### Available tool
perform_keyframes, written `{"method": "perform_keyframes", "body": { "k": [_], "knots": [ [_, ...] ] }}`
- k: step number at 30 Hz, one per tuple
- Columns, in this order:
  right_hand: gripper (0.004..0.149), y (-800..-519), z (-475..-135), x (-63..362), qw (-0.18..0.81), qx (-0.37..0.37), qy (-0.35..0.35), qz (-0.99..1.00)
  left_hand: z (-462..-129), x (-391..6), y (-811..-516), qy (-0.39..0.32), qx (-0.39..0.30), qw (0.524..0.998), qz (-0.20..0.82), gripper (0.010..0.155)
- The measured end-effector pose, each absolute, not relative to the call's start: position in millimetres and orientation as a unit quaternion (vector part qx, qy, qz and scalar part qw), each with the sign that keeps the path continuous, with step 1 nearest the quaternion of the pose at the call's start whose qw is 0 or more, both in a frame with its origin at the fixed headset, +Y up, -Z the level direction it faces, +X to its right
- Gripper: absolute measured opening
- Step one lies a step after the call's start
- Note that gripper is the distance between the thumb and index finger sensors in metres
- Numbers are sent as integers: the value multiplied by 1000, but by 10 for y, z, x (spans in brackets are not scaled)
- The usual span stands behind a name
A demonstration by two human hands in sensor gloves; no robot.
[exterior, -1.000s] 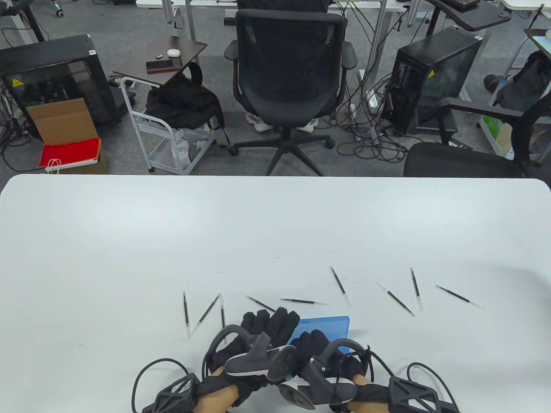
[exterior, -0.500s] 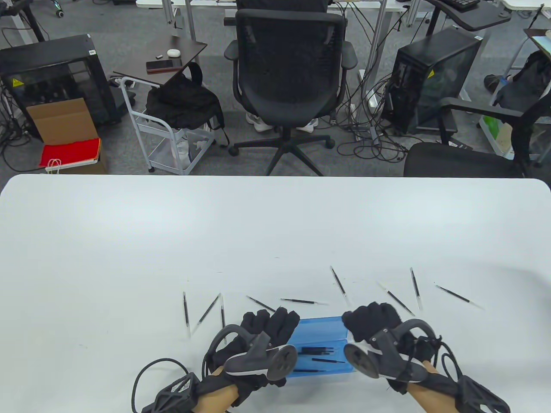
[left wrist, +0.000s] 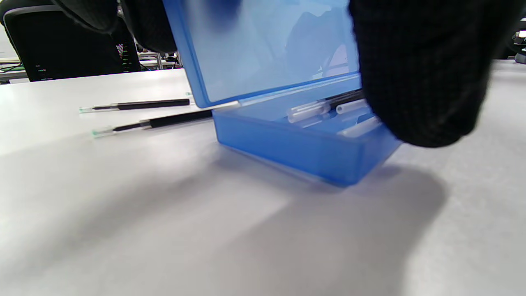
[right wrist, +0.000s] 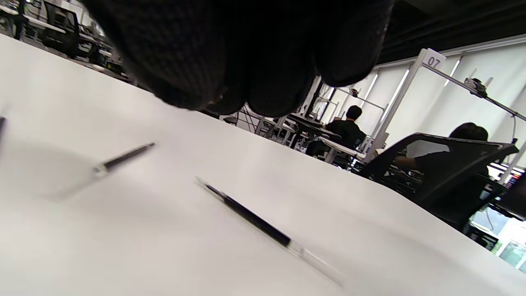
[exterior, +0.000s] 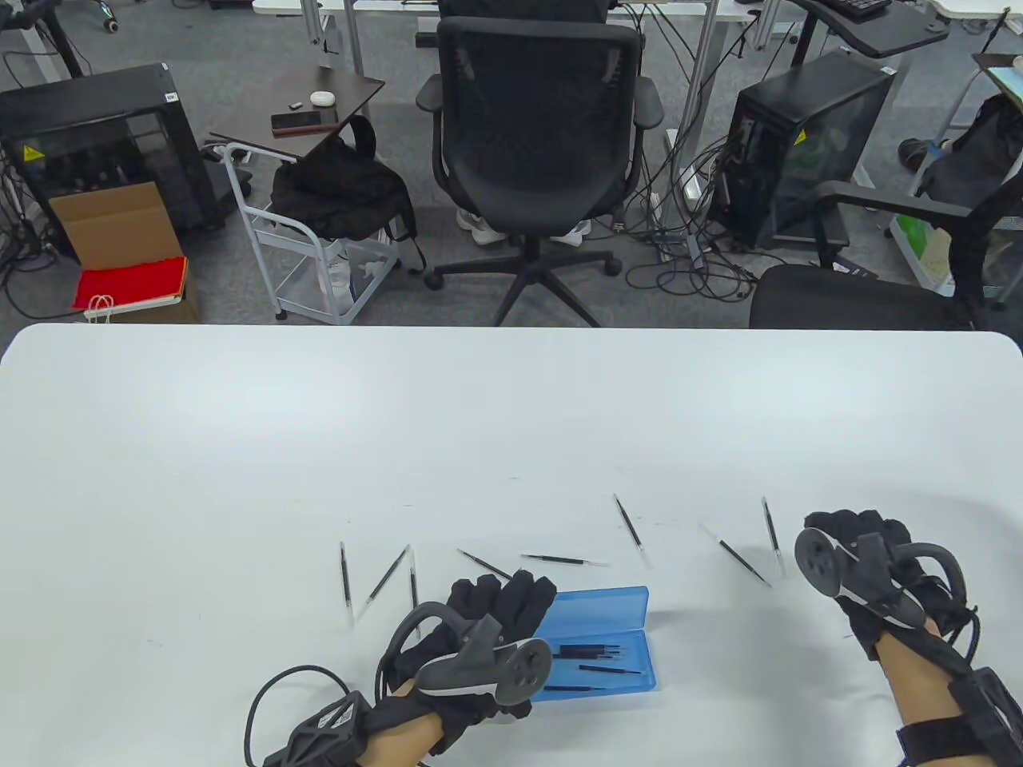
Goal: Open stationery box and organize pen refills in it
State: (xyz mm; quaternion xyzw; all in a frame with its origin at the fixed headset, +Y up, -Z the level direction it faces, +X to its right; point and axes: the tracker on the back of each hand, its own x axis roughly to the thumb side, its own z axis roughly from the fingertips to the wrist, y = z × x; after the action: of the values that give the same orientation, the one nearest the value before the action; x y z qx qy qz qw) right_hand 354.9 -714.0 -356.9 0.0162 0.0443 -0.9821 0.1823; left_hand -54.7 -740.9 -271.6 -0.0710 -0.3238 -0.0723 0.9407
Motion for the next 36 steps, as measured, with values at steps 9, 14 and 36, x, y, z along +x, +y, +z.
{"method": "perform_keyframes", "body": {
  "k": [9,14,36],
  "knots": [
    [53,-7406,-3733,3912,218,85,-7,-972,-2725,-550,-7413,-323,-73,941,-68,127],
    [54,-7506,-3785,3983,234,101,-30,-967,-2728,-550,-7413,-324,-74,941,-69,127],
    [43,-7619,-3838,4105,204,98,-28,-974,-2731,-554,-7411,-323,-75,941,-66,127]
  ]
}}
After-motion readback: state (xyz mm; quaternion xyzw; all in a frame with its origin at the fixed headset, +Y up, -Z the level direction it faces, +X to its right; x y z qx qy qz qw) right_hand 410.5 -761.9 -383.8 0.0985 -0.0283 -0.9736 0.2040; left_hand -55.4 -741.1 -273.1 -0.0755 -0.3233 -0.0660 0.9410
